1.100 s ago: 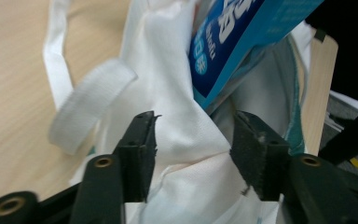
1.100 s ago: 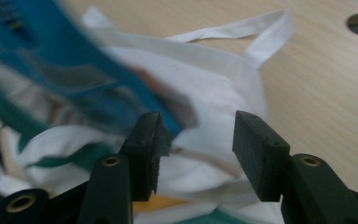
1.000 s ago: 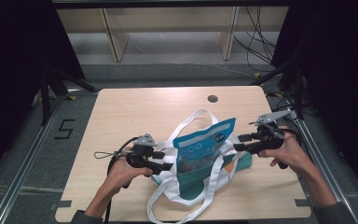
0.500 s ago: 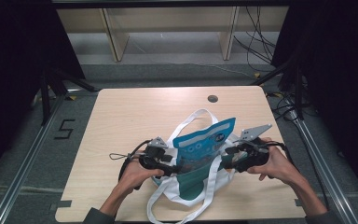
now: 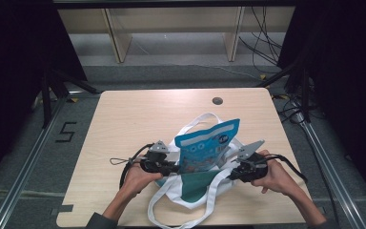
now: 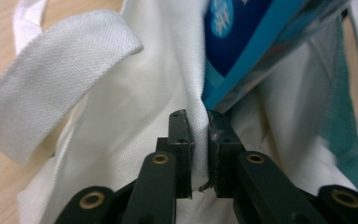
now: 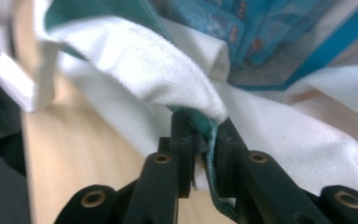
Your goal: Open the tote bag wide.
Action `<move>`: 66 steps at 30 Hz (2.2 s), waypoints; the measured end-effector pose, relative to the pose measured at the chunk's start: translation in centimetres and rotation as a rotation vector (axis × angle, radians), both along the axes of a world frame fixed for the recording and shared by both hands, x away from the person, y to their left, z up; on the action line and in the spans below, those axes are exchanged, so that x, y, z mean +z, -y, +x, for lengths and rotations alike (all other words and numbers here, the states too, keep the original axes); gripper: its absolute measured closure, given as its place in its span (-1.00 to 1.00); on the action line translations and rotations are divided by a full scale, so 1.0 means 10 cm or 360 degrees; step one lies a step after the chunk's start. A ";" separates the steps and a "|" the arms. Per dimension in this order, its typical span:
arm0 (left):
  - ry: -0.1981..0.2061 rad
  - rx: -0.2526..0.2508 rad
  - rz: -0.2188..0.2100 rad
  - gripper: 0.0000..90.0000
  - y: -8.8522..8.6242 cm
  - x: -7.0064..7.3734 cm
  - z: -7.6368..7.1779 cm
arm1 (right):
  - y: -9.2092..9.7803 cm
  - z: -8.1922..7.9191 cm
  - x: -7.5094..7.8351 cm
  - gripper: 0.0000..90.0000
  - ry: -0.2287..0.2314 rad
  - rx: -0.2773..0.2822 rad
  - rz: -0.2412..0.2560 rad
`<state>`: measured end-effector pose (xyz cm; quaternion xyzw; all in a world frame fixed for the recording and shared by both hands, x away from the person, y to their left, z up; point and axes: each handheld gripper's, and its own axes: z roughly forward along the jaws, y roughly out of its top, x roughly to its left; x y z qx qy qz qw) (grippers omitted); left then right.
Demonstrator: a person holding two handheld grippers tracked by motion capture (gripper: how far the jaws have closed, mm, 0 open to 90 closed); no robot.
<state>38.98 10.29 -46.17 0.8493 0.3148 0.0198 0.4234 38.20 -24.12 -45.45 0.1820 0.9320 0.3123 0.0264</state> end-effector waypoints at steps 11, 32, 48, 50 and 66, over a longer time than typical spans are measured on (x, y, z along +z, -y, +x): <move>-0.0036 0.0070 0.0009 0.91 -0.08 -0.13 0.40 | 0.15 -0.21 -0.03 0.87 -0.0134 -0.0043 0.0015; -0.0013 0.0291 -0.0084 -0.04 -0.23 -0.02 0.22 | 0.43 -0.31 0.45 0.10 0.0014 -0.0246 0.0314; 0.0082 0.0259 -0.0235 -0.14 -0.34 0.26 -0.30 | 0.41 0.28 0.31 0.12 0.0085 -0.0699 0.0232; 0.0059 0.0198 -0.0241 -0.14 -0.31 0.22 -0.35 | 0.44 0.32 0.31 0.13 0.0082 -0.0663 0.0176; 0.0204 -0.0050 0.0153 0.91 -0.03 -0.20 -0.55 | 0.45 0.44 -0.05 0.95 0.0116 -0.0658 0.0002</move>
